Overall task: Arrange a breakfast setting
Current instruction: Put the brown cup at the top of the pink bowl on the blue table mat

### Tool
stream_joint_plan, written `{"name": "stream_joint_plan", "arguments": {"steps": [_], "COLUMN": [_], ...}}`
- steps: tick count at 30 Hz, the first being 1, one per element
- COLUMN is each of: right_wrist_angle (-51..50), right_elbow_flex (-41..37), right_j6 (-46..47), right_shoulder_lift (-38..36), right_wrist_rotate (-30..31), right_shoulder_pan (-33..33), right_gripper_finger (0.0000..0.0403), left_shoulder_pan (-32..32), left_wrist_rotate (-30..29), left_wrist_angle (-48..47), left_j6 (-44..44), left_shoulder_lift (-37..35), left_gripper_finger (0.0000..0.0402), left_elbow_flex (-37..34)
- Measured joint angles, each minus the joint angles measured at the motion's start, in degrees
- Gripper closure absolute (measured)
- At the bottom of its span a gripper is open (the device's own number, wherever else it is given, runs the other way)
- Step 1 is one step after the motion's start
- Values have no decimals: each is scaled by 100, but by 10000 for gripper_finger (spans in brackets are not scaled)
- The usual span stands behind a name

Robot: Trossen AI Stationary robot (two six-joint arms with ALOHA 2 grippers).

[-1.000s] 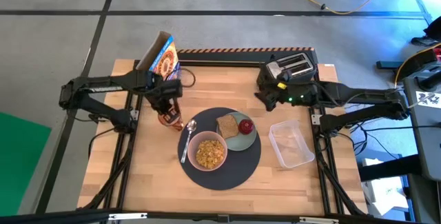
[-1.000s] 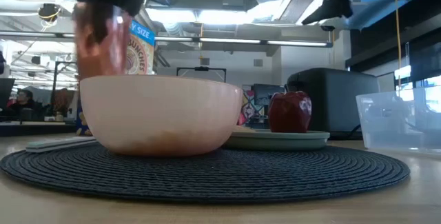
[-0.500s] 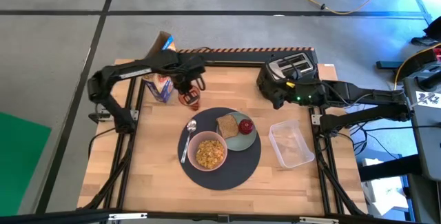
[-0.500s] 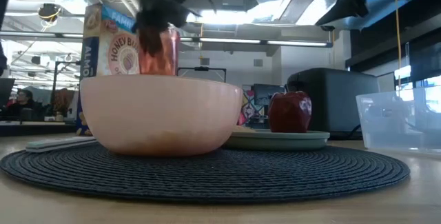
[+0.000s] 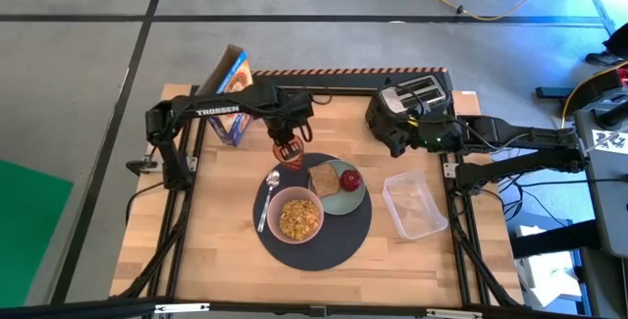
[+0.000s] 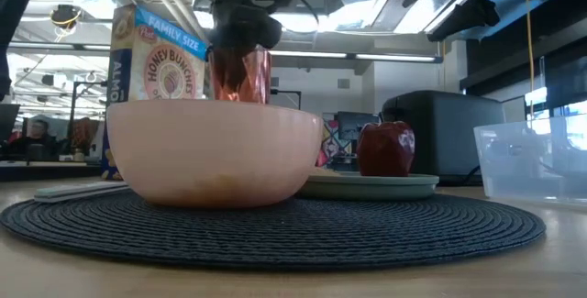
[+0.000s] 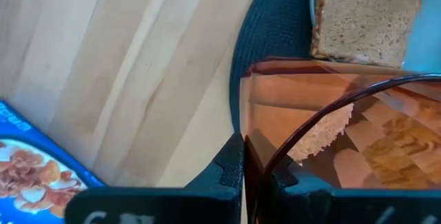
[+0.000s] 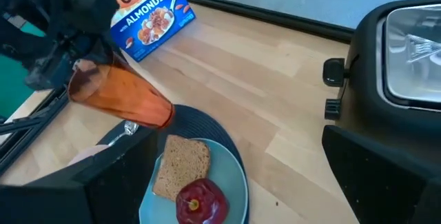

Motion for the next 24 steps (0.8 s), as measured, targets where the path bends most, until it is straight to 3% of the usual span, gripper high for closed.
{"name": "stream_joint_plan", "arguments": {"steps": [12, 24], "right_wrist_angle": [13, 31], "right_elbow_flex": [0, 0], "right_j6": [-7, 1], "right_shoulder_lift": [2, 2], "right_wrist_rotate": [20, -109], "right_shoulder_pan": [0, -1], "right_gripper_finger": [6, 6], "left_shoulder_pan": [-192, -203], "left_wrist_rotate": [-119, 423], "left_wrist_angle": [345, 652], "left_j6": [-51, -115], "left_shoulder_lift": [7, -16], "left_gripper_finger": [398, 393], "left_elbow_flex": [-586, -828]}}
